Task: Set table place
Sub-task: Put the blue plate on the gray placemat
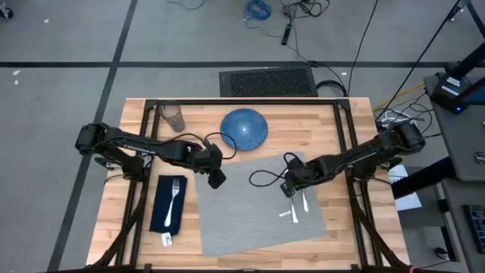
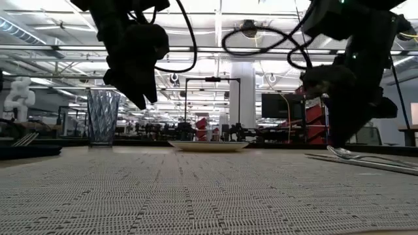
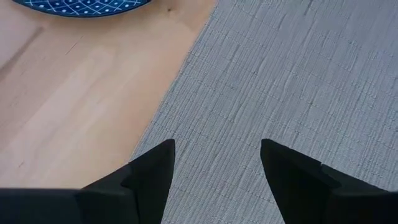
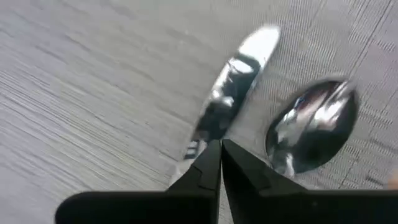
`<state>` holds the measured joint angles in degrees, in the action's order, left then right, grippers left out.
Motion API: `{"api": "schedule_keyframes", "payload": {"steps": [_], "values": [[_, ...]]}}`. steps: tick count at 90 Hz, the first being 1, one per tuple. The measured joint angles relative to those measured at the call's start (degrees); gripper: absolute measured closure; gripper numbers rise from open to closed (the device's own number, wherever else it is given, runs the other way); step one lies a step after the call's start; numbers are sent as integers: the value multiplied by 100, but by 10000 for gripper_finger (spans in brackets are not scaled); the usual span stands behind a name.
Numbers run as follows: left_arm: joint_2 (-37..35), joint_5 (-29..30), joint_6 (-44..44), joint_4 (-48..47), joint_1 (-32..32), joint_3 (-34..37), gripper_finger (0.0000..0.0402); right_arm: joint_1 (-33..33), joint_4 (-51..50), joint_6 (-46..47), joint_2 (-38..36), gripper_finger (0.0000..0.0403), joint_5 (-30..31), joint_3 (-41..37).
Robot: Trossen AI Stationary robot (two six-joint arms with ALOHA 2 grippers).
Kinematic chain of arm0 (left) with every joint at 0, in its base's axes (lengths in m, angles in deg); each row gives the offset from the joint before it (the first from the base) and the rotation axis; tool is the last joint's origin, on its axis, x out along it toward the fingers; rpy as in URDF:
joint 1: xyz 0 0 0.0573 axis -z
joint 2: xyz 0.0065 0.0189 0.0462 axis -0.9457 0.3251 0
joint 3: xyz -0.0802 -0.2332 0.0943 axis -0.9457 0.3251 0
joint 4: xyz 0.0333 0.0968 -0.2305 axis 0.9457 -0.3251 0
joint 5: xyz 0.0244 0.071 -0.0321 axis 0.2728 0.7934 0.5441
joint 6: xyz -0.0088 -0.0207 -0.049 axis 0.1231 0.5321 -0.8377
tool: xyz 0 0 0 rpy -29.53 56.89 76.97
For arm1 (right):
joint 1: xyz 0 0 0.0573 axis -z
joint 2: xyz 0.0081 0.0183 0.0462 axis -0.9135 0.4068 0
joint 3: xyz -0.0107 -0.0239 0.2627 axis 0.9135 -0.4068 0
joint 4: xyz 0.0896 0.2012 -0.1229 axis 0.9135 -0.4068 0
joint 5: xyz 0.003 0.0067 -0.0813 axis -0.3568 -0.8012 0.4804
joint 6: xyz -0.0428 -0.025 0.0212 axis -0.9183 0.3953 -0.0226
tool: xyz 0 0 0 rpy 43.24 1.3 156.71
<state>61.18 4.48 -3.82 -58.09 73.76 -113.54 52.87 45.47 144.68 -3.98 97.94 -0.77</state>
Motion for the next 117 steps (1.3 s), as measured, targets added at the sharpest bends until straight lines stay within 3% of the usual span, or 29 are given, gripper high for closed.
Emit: {"api": "schedule_keyframes", "payload": {"steps": [21, 34, 51, 61, 72, 85, 117], "values": [[0, -1, 240, 644, -429, 0, 178, 0, 57, 68, -762, 403, 427, 4], [78, -70, -631, 840, -1189, 0, 178, 0, 58, 77, -1035, 403, 677, 7], [364, -705, -1319, 1382, -2326, 0, 178, 0, -65, 33, -1143, 403, 751, 7], [461, -583, -2011, 1388, -2700, 0, 178, -10, -197, 25, -1146, 403, 740, 7], [479, -347, -2558, 1399, -2830, 0, 178, -11, -318, 20, -1146, 403, 724, 7], [645, -260, -2586, 1427, -2853, -9, 178, -11, -458, -34, -1146, 403, 723, 7], [1438, -859, -3039, 1841, -2861, -4, 178, -190, -915, 62, -1146, 403, 679, 9]]}}
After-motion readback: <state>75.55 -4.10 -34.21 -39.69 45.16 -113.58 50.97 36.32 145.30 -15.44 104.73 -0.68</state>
